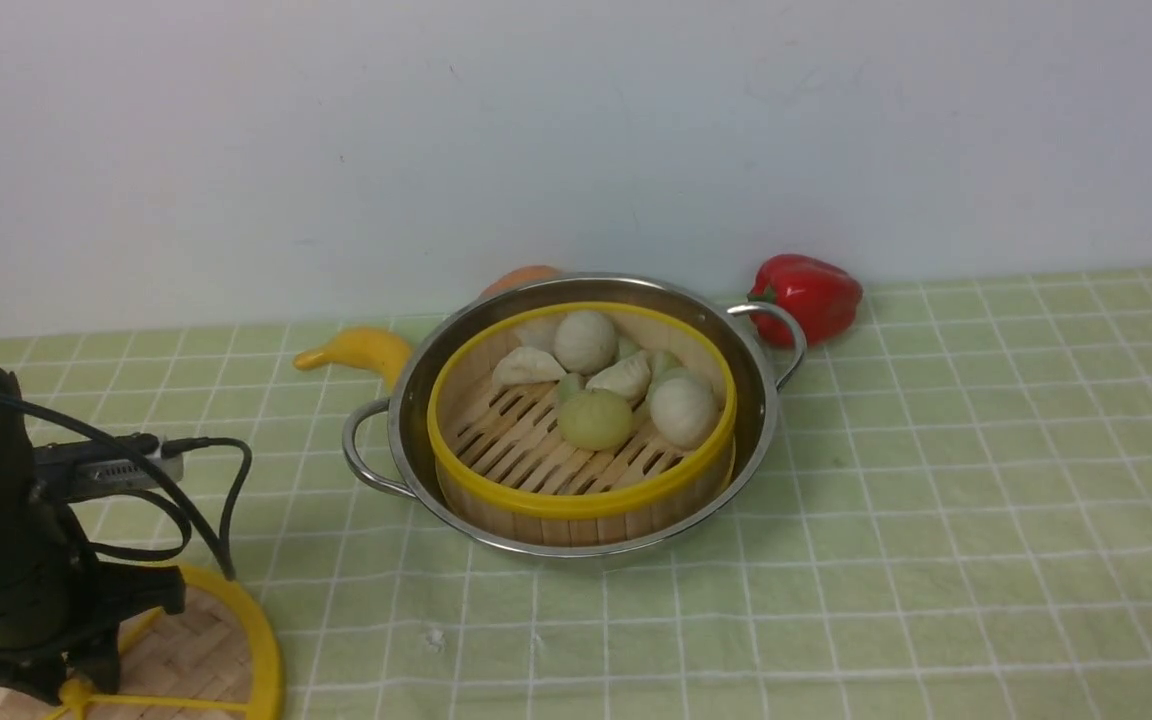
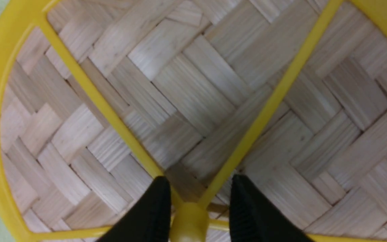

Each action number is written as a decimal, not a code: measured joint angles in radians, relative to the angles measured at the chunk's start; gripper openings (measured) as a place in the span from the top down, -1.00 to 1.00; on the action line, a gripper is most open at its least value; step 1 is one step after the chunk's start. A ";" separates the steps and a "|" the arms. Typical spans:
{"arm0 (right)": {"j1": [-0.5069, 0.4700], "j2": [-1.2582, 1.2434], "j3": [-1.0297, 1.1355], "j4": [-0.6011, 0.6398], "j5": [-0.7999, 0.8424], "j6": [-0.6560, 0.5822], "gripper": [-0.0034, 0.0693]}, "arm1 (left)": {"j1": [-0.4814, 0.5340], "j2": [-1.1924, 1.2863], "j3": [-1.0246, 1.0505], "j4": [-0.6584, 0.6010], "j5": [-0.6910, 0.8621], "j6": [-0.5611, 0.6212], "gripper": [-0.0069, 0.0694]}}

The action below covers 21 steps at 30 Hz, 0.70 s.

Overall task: Place the steamer in the pot on the green tablecloth, and put the lid on the steamer.
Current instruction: 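Grasp the bamboo steamer lid lying on the table by its centre knob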

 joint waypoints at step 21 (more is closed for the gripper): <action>0.000 0.000 0.000 0.003 0.000 0.000 0.25 | 0.000 -0.064 -0.004 -0.006 0.120 0.035 0.50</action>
